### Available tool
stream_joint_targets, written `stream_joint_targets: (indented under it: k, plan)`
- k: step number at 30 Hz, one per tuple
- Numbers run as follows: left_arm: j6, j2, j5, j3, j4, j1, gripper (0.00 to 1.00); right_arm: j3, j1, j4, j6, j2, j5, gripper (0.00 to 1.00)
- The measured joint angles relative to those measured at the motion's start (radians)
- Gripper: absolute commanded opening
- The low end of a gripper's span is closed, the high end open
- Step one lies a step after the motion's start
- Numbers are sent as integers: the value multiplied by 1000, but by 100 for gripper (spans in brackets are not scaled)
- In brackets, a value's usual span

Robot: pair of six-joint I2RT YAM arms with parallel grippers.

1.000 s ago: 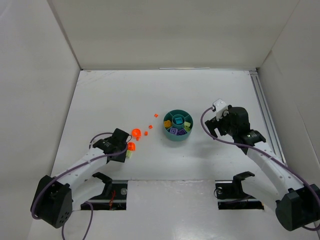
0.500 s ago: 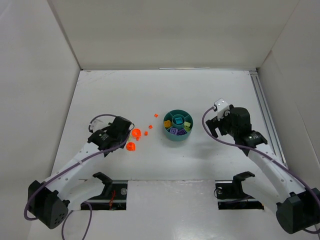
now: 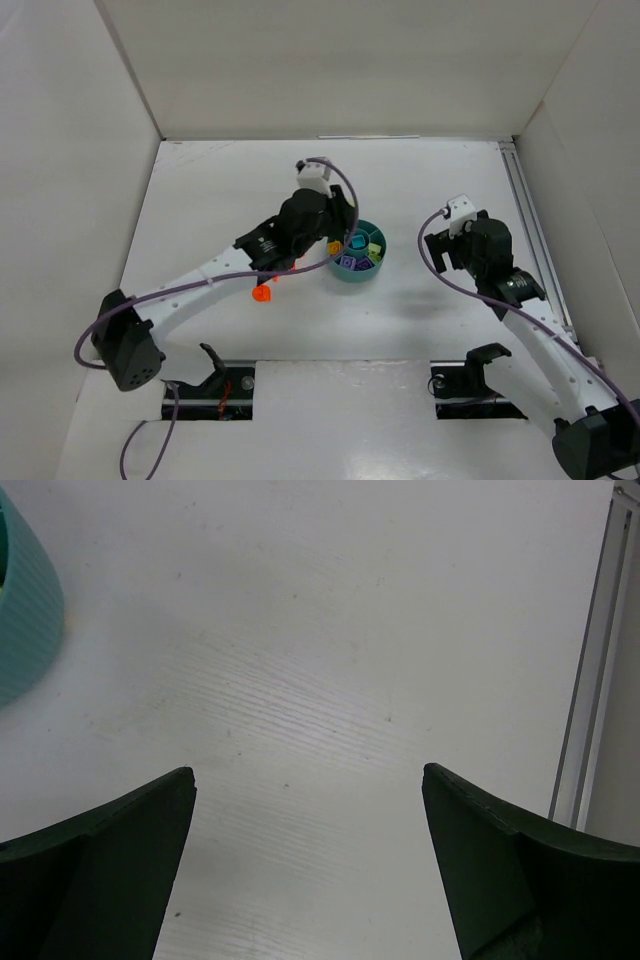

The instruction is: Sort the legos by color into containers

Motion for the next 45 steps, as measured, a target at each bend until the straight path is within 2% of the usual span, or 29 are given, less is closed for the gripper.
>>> stream_joint_targets:
  k: [3,6,14,18,22,28,45]
  plan:
    - [140,98,60,81,106,-61,20,0,-2,-10,5,0,14,99]
    - [250,175,127,111,174,-76,20,0,-2,-10,5,6,19,99]
    - [581,285,380,88,311,-73,21,0,-13,-11,8,16,16,99]
    - [681,312,532,84,384,-55,21,0,-13,-11,7,27,9,99]
    - [735,368,650,92,406,-10,21,0,-13,-11,5,31,5,99]
    - [780,438,717,92,381,5,14,0,-13,-10,4,31,5,99]
    - [825,464,751,104,319,3,14,0,-13,-10,4,31,5,99]
